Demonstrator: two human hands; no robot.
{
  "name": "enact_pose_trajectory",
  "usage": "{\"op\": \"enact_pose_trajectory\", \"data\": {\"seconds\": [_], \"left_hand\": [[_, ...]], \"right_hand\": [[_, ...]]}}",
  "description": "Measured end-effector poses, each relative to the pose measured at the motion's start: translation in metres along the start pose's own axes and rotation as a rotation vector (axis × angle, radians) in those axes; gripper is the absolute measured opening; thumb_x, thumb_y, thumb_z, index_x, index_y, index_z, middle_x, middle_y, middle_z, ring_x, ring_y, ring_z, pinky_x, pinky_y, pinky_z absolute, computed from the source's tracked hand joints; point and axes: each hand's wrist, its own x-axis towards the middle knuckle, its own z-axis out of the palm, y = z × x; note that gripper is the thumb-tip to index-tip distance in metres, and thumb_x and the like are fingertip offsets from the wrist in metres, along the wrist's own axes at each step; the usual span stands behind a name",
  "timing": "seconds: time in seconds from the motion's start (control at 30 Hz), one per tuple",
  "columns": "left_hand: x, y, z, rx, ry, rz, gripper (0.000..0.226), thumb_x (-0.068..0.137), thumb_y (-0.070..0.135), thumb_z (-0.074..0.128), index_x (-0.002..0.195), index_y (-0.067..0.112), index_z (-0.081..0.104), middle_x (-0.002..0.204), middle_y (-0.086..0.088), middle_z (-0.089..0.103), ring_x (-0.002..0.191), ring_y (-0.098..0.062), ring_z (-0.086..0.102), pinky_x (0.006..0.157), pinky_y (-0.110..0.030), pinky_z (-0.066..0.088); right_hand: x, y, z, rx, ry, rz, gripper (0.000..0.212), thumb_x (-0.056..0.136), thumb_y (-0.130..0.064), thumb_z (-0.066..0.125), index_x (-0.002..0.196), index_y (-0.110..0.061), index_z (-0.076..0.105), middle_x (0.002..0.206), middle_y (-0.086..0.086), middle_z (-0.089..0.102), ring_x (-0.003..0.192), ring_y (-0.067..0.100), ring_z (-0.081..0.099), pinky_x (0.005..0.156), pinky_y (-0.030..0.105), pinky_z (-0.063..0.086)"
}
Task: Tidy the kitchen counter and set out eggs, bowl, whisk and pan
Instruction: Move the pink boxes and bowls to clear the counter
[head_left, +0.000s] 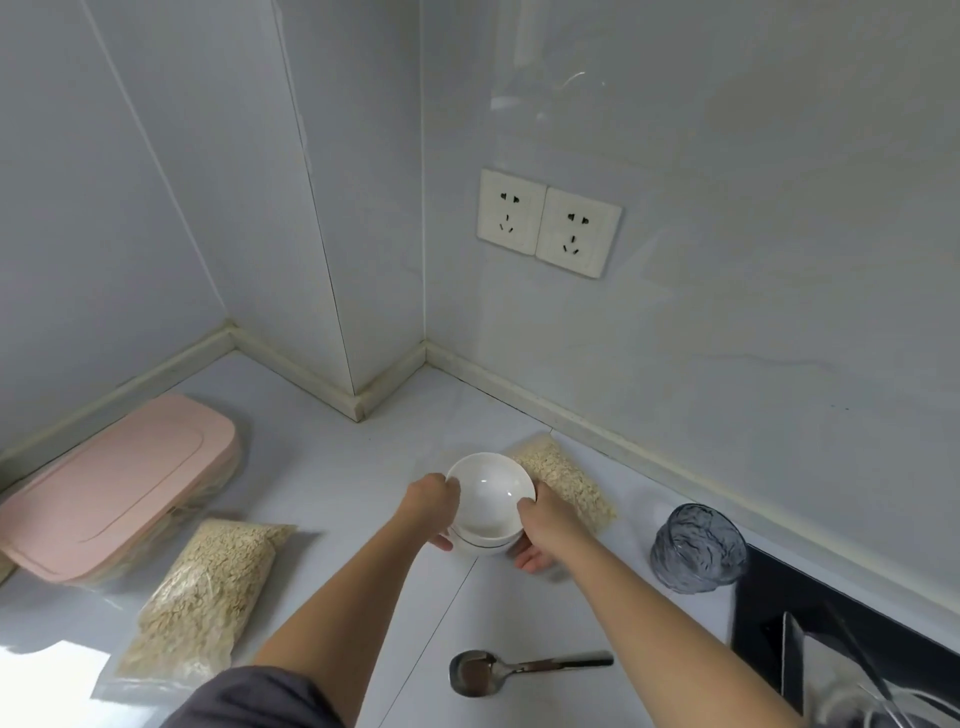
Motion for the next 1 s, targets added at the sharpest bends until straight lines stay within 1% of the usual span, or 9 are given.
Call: {"op": "enact_pose_trajectory", "data": {"seconds": [0.1, 0.23, 0.33, 0.43, 0.53, 0.67, 0.7, 0.83, 1.0], "left_hand": [[-0.007, -0.008, 0.000, -0.115, -0.039, -0.001, 0.042, 0.096, 0.023, 0.029, 0.123, -0.003, 0.049, 0.107, -0.024, 0.057, 0.080, -0.041, 0.070, 0.072, -0.046, 0.059], [-0.031, -0.033, 0.000, -0.290, -0.075, -0.019, 0.042, 0.096, 0.024, 0.034, 0.126, -0.001, 0.048, 0.109, -0.024, 0.058, 0.077, -0.041, 0.070, 0.068, -0.047, 0.060], [-0.061, -0.045, -0.005, -0.399, -0.068, 0.014, 0.039, 0.096, 0.023, 0.035, 0.124, 0.000, 0.049, 0.110, -0.023, 0.058, 0.084, -0.041, 0.067, 0.066, -0.048, 0.060], [-0.095, -0.049, -0.017, -0.440, -0.024, 0.067, 0.034, 0.096, 0.028, 0.036, 0.119, 0.006, 0.048, 0.117, -0.019, 0.055, 0.085, -0.037, 0.065, 0.057, -0.039, 0.058], [-0.126, -0.052, -0.027, -0.404, -0.008, 0.134, 0.036, 0.096, 0.035, 0.035, 0.123, 0.012, 0.043, 0.123, -0.013, 0.050, 0.101, -0.033, 0.057, 0.057, -0.033, 0.052], [-0.181, -0.058, -0.030, -0.404, -0.070, 0.190, 0.044, 0.098, 0.044, 0.032, 0.133, 0.019, 0.038, 0.125, -0.006, 0.044, 0.111, -0.029, 0.048, 0.079, -0.043, 0.054], [-0.191, -0.059, -0.028, -0.439, -0.097, 0.206, 0.043, 0.098, 0.047, 0.031, 0.132, 0.021, 0.039, 0.125, -0.004, 0.044, 0.111, -0.028, 0.048, 0.080, -0.045, 0.055], [-0.237, -0.057, -0.011, -0.529, -0.150, 0.267, 0.048, 0.098, 0.055, 0.029, 0.134, 0.026, 0.041, 0.128, -0.004, 0.047, 0.111, -0.031, 0.054, 0.061, -0.037, 0.058], [-0.288, -0.040, 0.031, -0.569, -0.175, 0.325, 0.050, 0.096, 0.057, 0.030, 0.134, 0.028, 0.045, 0.128, -0.006, 0.053, 0.108, -0.030, 0.058, 0.066, -0.046, 0.060]], "right_hand": [[-0.009, 0.003, 0.003, 0.139, -0.076, 0.042, 0.048, 0.098, -0.026, 0.030, 0.146, -0.025, 0.025, 0.107, 0.019, 0.062, 0.072, 0.033, 0.071, 0.058, 0.040, 0.060], [-0.035, 0.009, 0.012, 0.338, -0.114, 0.087, 0.042, 0.098, -0.034, 0.034, 0.140, -0.028, 0.028, 0.129, 0.014, 0.047, 0.097, 0.039, 0.064, 0.067, 0.049, 0.060], [-0.064, 0.005, 0.022, 0.419, -0.078, 0.070, 0.033, 0.096, -0.037, 0.036, 0.126, -0.024, 0.032, 0.127, 0.011, 0.043, 0.102, 0.035, 0.058, 0.071, 0.053, 0.059], [-0.099, -0.001, 0.035, 0.498, -0.029, 0.030, 0.030, 0.096, -0.038, 0.037, 0.122, -0.024, 0.035, 0.124, 0.010, 0.045, 0.102, 0.033, 0.058, 0.069, 0.050, 0.060], [-0.133, 0.000, 0.045, 0.566, -0.003, 0.000, 0.029, 0.096, -0.039, 0.035, 0.122, -0.027, 0.036, 0.121, 0.011, 0.050, 0.098, 0.031, 0.061, 0.070, 0.046, 0.060], [-0.180, 0.019, 0.052, 0.693, 0.036, 0.017, 0.035, 0.096, -0.047, 0.036, 0.124, -0.027, 0.041, 0.120, 0.012, 0.053, 0.096, 0.033, 0.064, 0.073, 0.053, 0.059], [-0.187, 0.024, 0.053, 0.726, 0.038, 0.012, 0.038, 0.095, -0.051, 0.036, 0.125, -0.027, 0.042, 0.121, 0.013, 0.055, 0.097, 0.034, 0.065, 0.072, 0.053, 0.059], [-0.224, 0.044, 0.043, 0.750, 0.112, -0.013, 0.054, 0.093, -0.064, 0.031, 0.127, -0.026, 0.047, 0.121, 0.011, 0.060, 0.096, 0.030, 0.068, 0.063, 0.043, 0.060], [-0.279, 0.080, 0.005, 0.807, 0.178, -0.028, 0.056, 0.093, -0.065, 0.028, 0.127, -0.025, 0.049, 0.117, 0.012, 0.063, 0.092, 0.030, 0.069, 0.061, 0.041, 0.059]]}}
